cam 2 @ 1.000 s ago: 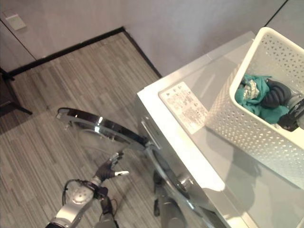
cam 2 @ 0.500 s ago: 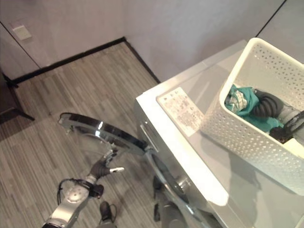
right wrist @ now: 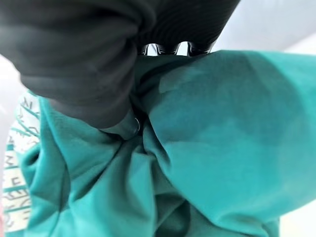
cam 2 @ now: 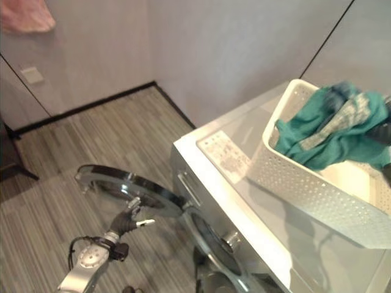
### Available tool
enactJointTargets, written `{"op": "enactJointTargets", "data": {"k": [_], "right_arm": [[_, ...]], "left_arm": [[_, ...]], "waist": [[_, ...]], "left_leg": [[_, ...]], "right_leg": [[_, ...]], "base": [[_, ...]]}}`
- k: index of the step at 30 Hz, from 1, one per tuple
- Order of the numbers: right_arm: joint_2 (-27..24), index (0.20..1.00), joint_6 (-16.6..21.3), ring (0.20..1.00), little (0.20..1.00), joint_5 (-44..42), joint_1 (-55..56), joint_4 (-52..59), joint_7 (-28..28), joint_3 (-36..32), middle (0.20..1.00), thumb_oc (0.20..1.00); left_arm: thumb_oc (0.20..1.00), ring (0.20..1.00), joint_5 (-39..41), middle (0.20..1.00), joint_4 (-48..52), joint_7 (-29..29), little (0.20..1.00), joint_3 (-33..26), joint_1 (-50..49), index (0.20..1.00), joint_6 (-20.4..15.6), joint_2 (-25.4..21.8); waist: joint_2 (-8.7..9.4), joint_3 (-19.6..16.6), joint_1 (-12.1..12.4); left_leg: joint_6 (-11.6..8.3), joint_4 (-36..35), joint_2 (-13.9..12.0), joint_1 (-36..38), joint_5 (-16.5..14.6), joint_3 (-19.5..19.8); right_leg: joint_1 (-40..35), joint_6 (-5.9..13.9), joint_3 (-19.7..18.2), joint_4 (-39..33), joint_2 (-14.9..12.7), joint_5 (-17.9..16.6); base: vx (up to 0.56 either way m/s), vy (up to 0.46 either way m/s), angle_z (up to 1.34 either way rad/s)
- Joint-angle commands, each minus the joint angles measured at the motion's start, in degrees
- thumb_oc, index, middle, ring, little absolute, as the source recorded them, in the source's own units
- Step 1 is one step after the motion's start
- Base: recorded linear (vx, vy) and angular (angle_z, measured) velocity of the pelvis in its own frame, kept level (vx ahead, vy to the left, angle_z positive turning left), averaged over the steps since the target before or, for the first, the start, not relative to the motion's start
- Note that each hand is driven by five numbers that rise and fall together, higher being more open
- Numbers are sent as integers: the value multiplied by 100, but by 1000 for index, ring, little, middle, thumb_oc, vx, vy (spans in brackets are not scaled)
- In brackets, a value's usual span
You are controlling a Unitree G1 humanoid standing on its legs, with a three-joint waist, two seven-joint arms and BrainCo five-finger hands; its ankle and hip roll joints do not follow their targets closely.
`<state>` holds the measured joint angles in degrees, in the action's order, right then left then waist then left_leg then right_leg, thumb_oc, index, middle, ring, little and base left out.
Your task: Grab the laundry basket,head to the washer,open it,put in the laundry and shut it.
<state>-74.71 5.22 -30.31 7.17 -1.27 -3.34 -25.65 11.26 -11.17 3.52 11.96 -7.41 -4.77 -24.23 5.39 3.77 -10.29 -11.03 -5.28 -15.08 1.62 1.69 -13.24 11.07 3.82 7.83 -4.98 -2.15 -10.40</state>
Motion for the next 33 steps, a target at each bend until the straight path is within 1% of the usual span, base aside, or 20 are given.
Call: {"op": "enactJointTargets", "data": {"k": [1,5,7,8,9,12,13,17,18,21,23,25,26,27,28,29,30,32,33], "right_arm": [[-274,200,314,200,200,-181,-768,-283,470,-287,200,200],[-575,200,209,200,200,197,-1780,-777,973,189,200,200],[-615,200,189,200,200,273,-2080,-861,1022,429,200,200],[-627,200,214,200,200,270,-2281,-894,1081,530,200,200],[-626,200,173,200,200,289,-2838,-1053,1167,980,200,200],[-614,200,147,200,200,388,-3257,-1156,1230,1321,200,200],[-551,200,139,200,200,471,-3556,-1200,1344,1544,200,200],[-470,200,178,200,200,634,-3995,-1230,1516,1815,200,200],[-454,200,158,200,200,891,-4282,-1248,1705,1913,200,200],[-416,200,171,200,200,1115,-4582,-1174,1845,2054,200,200],[-326,200,195,200,200,1327,-4903,-1148,2081,2132,200,200],[-310,200,188,200,200,1422,-4908,-1171,2148,2117,200,200],[-276,200,144,200,200,1726,-4828,-1129,2299,1991,200,200],[-229,200,97,200,200,1934,-4690,-1069,2387,1819,200,200],[-226,200,90,200,200,2082,-4641,-1045,2485,1724,200,200],[-221,200,65,200,200,2242,-4539,-1004,2577,1564,200,200],[-199,200,55,200,200,2263,-4446,-966,2584,1470,200,200],[-199,200,-8,200,200,2525,-4247,-908,2664,1244,200,200],[-147,200,-54,200,200,2682,-3910,-823,2692,925,200,200]], "left_arm": [[1000,1000,86,1000,328,-17,1000,70,122,1000,-225,-128],[1000,1000,101,1000,297,-145,1000,167,267,1000,-238,-102],[1000,1000,94,1000,292,-166,1000,160,287,1000,-243,-100],[1000,1000,92,1000,309,-198,1000,210,338,1000,-250,-115],[1000,1000,49,1000,348,-252,1000,216,428,1000,-254,-135],[1000,1000,15,1000,416,-290,1000,212,498,1000,-284,-129],[1000,1000,58,1000,498,-356,1000,226,609,1000,-312,-110],[1000,1000,102,1000,607,-454,1000,239,725,1000,-347,-58],[1000,1000,103,1000,632,-499,1000,253,775,1000,-362,-45],[1000,1000,90,1000,621,-529,1000,244,792,1000,-374,-38],[1000,1000,85,1000,597,-558,1000,266,780,1000,-401,-39],[1000,1000,74,1000,596,-567,1000,255,757,1000,-394,-36],[1000,1000,48,1000,578,-583,1000,181,695,1000,-392,-11],[1000,1000,37,1000,573,-592,1000,152,664,1000,-403,-21],[1000,1000,7,1000,568,-614,1000,123,643,1000,-413,-32],[1000,1000,-36,1000,564,-624,1000,85,619,1000,-418,-47],[1000,1000,-41,1000,566,-624,1000,95,624,1000,-418,-64],[1000,1000,-94,1000,551,-636,1000,15,591,1000,-427,-52],[1000,1000,-130,1000,557,-647,1000,-16,568,1000,-427,-69]], "waist": [[170,77,96],[164,-16,151],[161,-22,152],[161,-48,186],[156,-77,177],[142,-103,148],[135,-119,145],[115,-120,113],[124,-107,101],[137,-75,96],[174,0,102],[180,32,98],[178,80,50],[208,99,59],[215,115,40],[237,143,29],[263,150,62],[281,177,-1],[313,214,4]], "left_leg": [[26,156,-493,488,-154,97],[66,167,-416,613,-262,91],[75,170,-399,637,-274,86],[79,170,-389,646,-279,91],[93,179,-364,678,-316,102],[104,178,-345,706,-346,105],[113,194,-326,711,-380,108],[143,276,-291,723,-482,135],[180,459,-265,711,-592,133],[216,748,-236,652,-732,131],[291,1200,-160,543,-1019,111],[323,1336,-129,514,-1132,93],[405,1554,-63,472,-1318,58],[464,1716,-24,440,-1478,17],[500,1812,5,424,-1552,-1],[567,1920,55,397,-1704,-36],[587,1979,68,380,-1748,-52],[668,2118,169,367,-1913,-98],[735,2290,208,320,-2044,-125]], "right_leg": [[193,793,-351,668,-848,569],[85,815,-373,619,-911,525],[60,819,-383,607,-916,517],[40,820,-374,599,-926,509],[-9,825,-387,574,-954,494],[-47,830,-389,564,-977,494],[-76,832,-379,564,-996,501],[-98,835,-402,588,-1017,509],[-98,836,-452,589,-1033,477],[-106,839,-526,556,-1047,428],[-106,858,-657,473,-1082,322],[-102,884,-712,439,-1097,265],[-66,927,-807,389,-1120,169],[-36,967,-884,353,-1147,97],[-12,997,-927,321,-1167,42],[23,1035,-987,272,-1197,-16],[26,1052,-1013,259,-1211,-32],[69,1088,-1087,197,-1264,-123],[77,1113,-1116,150,-1300,-193]], "base": [[5,37,1],[5,41,-4],[8,22,-4],[11,34,-14],[14,32,-12],[2,8,-3],[0,0,0],[-8,7,0],[0,0,0],[-41,33,-6],[-64,64,-16],[-56,64,-18],[-75,100,-23],[-97,130,-33],[-94,135,-41],[-71,99,-38],[-69,106,-32],[-73,132,-25],[-102,191,-16]]}}
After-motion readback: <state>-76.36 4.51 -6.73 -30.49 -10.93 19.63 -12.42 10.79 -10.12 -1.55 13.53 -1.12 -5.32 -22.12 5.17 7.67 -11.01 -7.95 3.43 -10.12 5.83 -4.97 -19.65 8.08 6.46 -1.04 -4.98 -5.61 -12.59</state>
